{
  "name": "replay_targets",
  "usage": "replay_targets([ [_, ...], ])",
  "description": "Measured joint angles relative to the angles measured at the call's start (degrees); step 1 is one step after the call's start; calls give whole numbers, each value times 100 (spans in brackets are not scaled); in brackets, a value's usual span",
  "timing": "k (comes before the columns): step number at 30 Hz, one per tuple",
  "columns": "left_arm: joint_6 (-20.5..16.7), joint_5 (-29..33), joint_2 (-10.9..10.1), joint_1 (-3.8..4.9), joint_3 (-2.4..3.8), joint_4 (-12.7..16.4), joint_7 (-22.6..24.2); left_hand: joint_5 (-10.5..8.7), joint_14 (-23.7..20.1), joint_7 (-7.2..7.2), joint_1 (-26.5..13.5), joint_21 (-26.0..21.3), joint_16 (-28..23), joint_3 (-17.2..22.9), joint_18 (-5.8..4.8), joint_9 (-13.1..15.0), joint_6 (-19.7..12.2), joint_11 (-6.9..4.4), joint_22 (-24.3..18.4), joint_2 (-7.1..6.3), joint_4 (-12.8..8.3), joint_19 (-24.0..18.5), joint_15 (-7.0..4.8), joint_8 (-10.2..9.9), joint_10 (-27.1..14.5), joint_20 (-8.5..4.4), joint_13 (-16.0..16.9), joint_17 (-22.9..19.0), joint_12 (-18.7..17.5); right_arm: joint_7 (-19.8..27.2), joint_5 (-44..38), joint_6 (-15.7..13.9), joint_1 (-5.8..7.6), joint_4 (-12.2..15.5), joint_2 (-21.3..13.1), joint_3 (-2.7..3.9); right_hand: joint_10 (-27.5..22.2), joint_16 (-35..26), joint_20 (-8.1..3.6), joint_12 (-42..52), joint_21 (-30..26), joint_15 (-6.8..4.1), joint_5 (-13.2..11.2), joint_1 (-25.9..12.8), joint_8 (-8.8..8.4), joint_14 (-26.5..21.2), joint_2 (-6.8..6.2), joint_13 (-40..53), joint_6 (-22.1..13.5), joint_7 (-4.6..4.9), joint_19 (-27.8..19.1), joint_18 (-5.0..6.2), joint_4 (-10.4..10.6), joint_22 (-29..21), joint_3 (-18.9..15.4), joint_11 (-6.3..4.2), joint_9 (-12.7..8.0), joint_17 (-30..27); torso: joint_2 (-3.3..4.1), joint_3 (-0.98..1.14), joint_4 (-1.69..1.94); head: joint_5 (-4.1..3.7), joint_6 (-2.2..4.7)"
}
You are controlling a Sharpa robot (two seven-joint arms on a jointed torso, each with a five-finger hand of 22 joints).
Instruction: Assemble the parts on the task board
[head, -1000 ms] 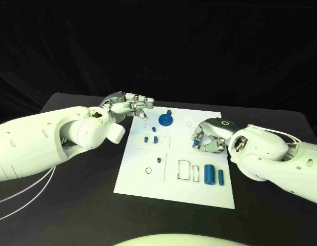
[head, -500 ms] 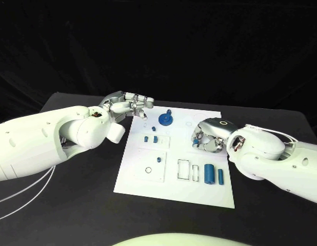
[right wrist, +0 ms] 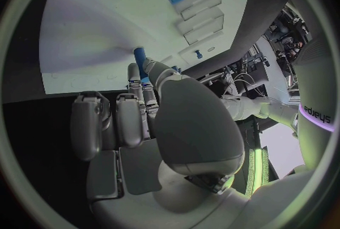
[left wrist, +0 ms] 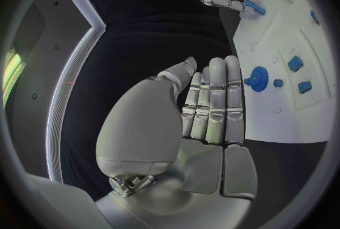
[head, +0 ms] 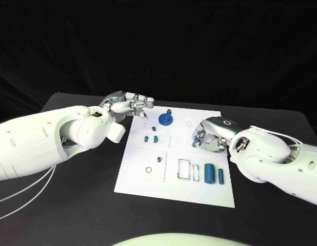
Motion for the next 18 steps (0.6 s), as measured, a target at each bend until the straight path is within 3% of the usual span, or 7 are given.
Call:
replay_targets([
  [5,0,0,11,-1,0,-20,-1,0,0,0,22,0,0,0,0,0,0,0,0,22,0,0,0,0,0,0,0,-7,0,38,51,-223,83,319,-126,61,0,0,0,-1,0,0,-12,7,0,0,6,-2,0,0,0,0,-15,0,14,1,0,0,-1,0,2,23,9],
  [10,0,0,21,-1,0,-29,-1,0,0,0,22,0,0,0,1,0,0,0,0,22,0,0,0,0,0,0,0,-7,0,81,132,-355,128,583,-138,76,8,0,0,-24,0,0,-13,7,-6,0,6,-4,0,0,0,0,-23,-1,21,10,0,-1,-3,-4,8,48,9],
  [18,0,0,48,-1,-1,-35,-3,0,0,0,22,0,0,0,0,0,0,0,1,22,0,0,0,0,0,0,0,-7,0,173,270,-420,40,795,338,62,8,0,0,-36,0,0,27,7,-22,0,6,-12,-19,19,0,0,-47,-1,45,12,1,-11,-2,-9,4,140,-16],
])
